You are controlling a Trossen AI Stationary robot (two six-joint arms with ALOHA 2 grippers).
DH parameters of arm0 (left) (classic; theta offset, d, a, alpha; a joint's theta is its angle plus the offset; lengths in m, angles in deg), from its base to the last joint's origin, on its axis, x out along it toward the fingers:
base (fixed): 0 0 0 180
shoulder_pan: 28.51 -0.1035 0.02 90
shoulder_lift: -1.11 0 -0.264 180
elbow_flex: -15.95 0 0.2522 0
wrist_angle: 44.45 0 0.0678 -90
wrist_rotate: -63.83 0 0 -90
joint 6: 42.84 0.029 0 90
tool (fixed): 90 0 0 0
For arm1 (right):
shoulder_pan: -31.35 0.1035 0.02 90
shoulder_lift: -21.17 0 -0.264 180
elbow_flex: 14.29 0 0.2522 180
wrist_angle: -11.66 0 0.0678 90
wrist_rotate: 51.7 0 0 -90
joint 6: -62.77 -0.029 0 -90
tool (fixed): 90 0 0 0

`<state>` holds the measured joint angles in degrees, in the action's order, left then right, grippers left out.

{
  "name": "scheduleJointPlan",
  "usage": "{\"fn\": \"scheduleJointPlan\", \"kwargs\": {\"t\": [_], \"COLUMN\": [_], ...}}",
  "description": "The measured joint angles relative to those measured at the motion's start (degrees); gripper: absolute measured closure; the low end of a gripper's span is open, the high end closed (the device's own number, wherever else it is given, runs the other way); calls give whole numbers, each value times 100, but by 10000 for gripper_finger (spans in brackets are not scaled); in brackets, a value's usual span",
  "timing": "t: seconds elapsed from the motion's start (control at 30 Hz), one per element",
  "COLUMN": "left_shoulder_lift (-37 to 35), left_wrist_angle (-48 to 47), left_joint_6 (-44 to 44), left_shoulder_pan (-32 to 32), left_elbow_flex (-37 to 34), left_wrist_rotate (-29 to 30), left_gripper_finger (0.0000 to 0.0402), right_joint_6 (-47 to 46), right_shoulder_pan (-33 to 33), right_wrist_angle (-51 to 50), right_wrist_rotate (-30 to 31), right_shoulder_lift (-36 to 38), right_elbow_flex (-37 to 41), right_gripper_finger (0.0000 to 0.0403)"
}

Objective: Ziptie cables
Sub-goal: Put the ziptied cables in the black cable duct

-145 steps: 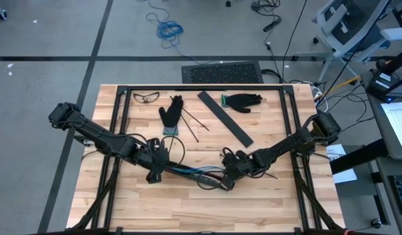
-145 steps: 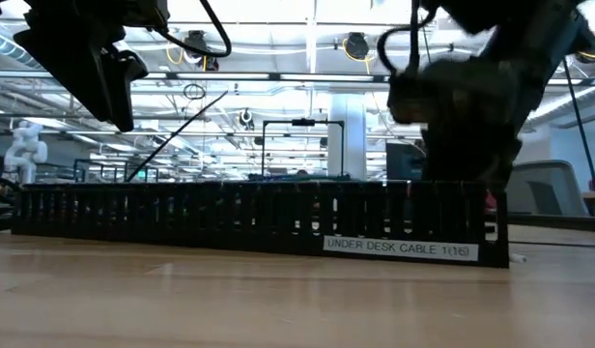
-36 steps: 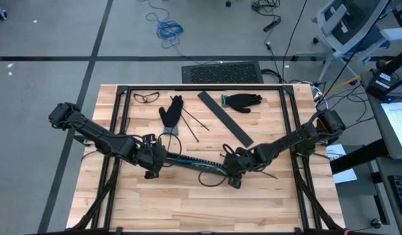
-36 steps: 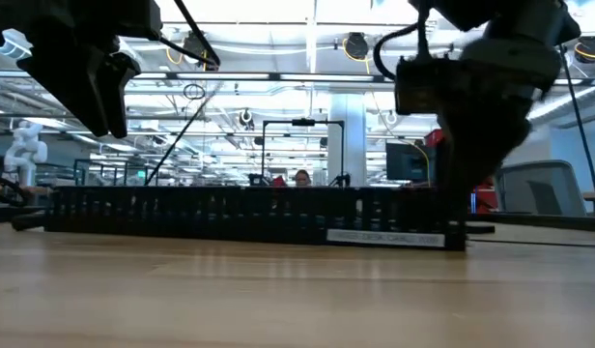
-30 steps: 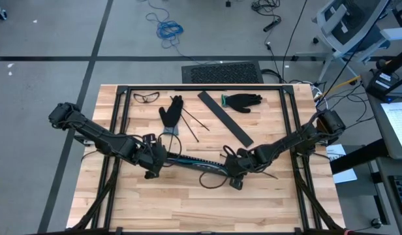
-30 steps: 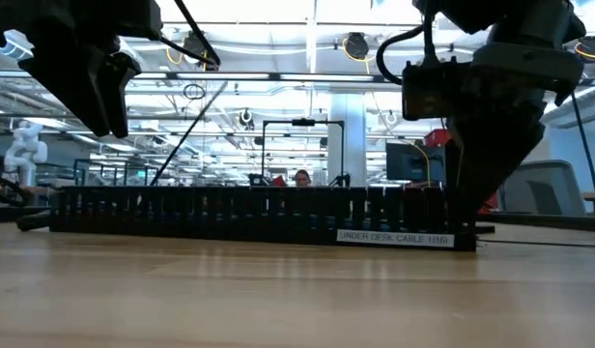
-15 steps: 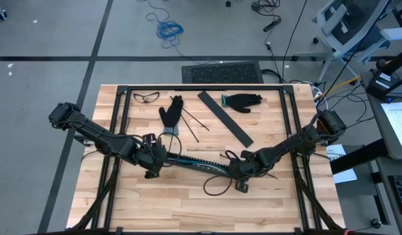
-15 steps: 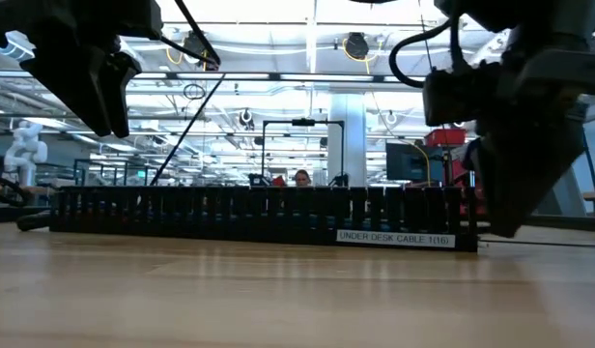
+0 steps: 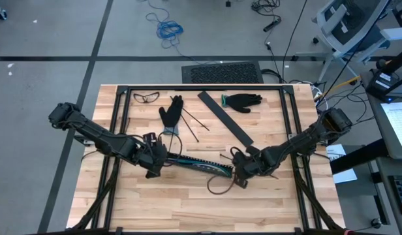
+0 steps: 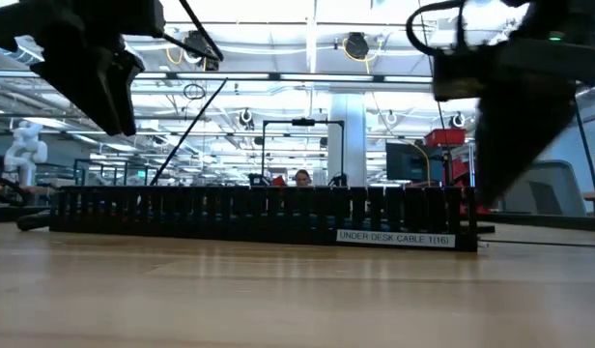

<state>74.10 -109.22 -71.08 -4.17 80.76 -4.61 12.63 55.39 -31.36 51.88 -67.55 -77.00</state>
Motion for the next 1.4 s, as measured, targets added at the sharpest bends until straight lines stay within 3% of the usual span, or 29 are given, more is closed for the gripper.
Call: {"fn": "scheduleJointPlan", "kwargs": {"t": [0.5,0.77,0.9,1.0,1.13,1.4], "left_shoulder_lift": [-11,-11,-11,-22,-418,-1772], "left_wrist_angle": [249,206,32,-857,-1673,-959], "left_joint_6": [-542,-378,-136,-127,-527,-1026], "left_shoulder_pan": [17,-26,-47,6,135,205], "left_elbow_flex": [-663,-656,-450,-297,-299,-606], "left_wrist_rotate": [-12,353,-397,-760,-723,-853], "left_gripper_finger": [205,205,205,205,205,205], "right_joint_6": [495,530,533,537,538,538], "right_shoulder_pan": [-310,-465,-499,-499,-499,-499], "right_wrist_angle": [465,461,461,459,457,469], "right_wrist_rotate": [298,302,271,272,267,264], "right_shoulder_lift": [-96,-96,-96,-96,-98,-98], "right_elbow_flex": [-2,-2,-2,-2,-2,-2], "right_gripper_finger": [285,257,252,252,252,252]}}
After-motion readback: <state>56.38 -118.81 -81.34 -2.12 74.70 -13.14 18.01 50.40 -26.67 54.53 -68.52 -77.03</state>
